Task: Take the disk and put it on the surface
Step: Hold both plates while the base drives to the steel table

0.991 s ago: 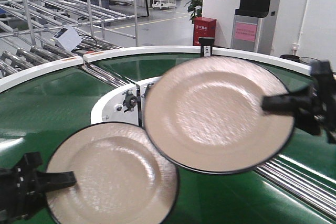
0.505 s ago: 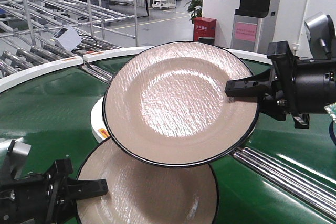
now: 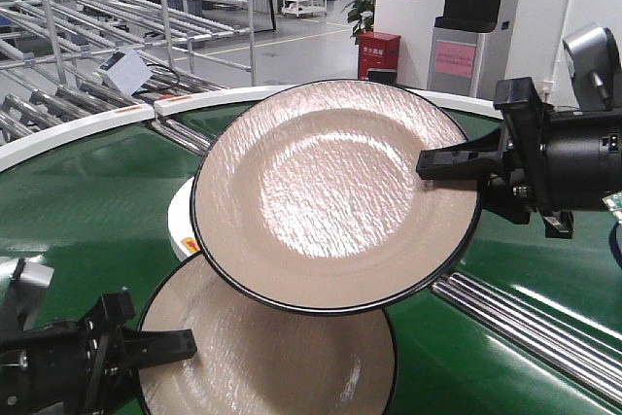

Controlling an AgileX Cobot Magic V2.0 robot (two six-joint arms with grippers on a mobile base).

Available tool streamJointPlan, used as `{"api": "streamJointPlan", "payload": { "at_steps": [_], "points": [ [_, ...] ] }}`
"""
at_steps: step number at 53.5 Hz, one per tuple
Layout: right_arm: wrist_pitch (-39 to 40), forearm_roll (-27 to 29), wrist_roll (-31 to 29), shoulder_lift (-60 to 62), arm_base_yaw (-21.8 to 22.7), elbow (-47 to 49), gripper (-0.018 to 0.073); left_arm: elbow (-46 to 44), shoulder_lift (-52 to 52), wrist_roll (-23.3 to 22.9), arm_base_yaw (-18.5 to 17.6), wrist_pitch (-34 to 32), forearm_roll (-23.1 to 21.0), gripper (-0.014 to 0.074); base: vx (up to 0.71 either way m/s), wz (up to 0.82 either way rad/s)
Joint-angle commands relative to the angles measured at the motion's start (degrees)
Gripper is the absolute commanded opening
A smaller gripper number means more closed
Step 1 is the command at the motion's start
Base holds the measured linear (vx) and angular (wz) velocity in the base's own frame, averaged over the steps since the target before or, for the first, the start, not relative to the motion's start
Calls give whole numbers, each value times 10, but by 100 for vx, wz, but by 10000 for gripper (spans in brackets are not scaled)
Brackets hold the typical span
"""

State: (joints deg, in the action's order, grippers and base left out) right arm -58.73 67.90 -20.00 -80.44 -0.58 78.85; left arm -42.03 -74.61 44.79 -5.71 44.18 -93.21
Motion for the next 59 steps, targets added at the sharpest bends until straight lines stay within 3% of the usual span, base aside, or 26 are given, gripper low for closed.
{"api": "streamJointPlan", "payload": {
  "at_steps": [1,59],
  "points": [
    [24,72,4,21,0,23,-8,-20,21,-5,-3,34,-74,-1,0,0],
    [24,72,4,21,0,23,-8,-20,21,-5,-3,34,-74,-1,-9,-2]
  ]
}}
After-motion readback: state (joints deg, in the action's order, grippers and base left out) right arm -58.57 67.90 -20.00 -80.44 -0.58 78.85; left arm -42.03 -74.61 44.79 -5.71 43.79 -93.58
